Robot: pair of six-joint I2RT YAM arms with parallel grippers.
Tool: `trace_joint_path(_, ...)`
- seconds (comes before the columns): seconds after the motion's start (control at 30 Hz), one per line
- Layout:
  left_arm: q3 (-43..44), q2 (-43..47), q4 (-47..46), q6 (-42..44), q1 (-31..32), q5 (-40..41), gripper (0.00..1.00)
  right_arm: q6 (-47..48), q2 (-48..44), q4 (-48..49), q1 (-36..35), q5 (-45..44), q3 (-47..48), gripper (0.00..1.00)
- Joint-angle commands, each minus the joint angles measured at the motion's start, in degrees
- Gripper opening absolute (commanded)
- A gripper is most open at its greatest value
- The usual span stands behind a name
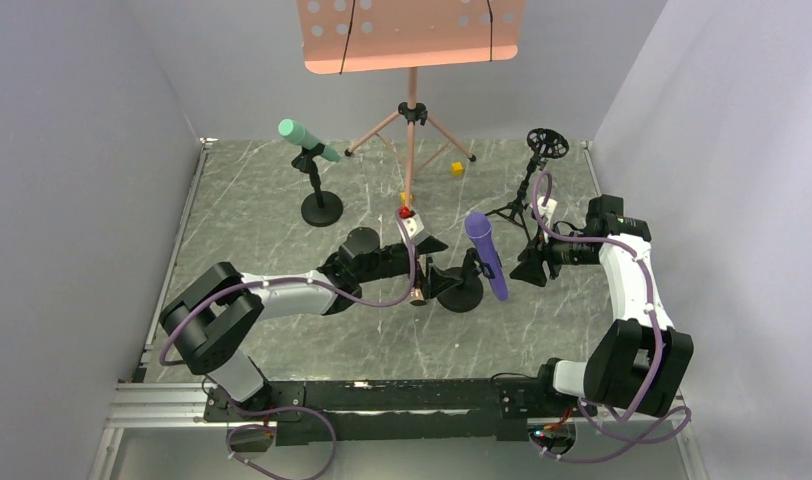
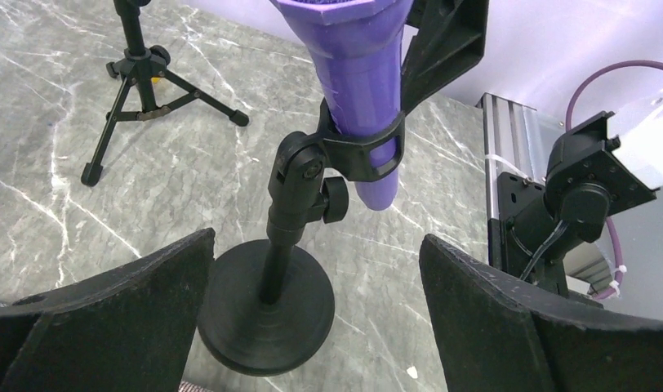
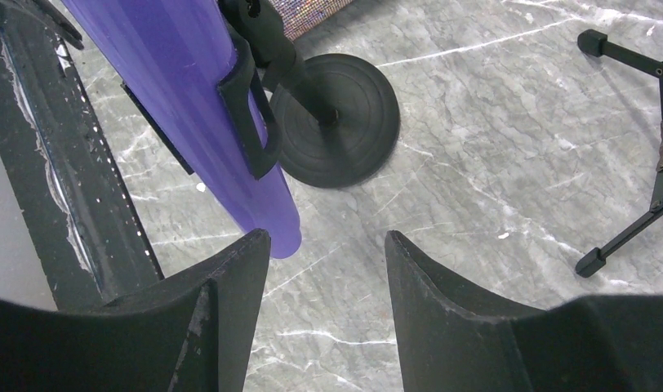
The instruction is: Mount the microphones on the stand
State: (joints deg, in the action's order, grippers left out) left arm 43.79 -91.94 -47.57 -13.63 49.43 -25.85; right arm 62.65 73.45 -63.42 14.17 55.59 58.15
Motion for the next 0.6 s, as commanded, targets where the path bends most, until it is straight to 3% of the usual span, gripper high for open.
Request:
trace_joint_path(0.0, -1.1, 2.8, -4.3, 3.3, -1.4, -5.6, 0.99, 1.9, 0.2, -0.3, 0.2, 1.9, 1.4, 0.59)
trace_joint_path(0.2, 1.0, -1.8, -4.5, 8.4, -3.5, -15.4, 0.99, 2.5, -0.1, -0.6, 0.2, 2.3, 1.3, 0.59)
trace_joint_path(0.37, 4.3, -6.1, -4.5, 17.5, -4.1, -20.6, 0.99, 1.4, -1.7, 2.0, 0.2, 2.6, 0.0, 0.59)
trace_joint_path(0.57, 13.5, -13.7, -4.4, 15.1, -6.2, -30.4, 0.97, 0.0, -2.9, 4.4, 0.2, 2.6, -1.3, 0.6)
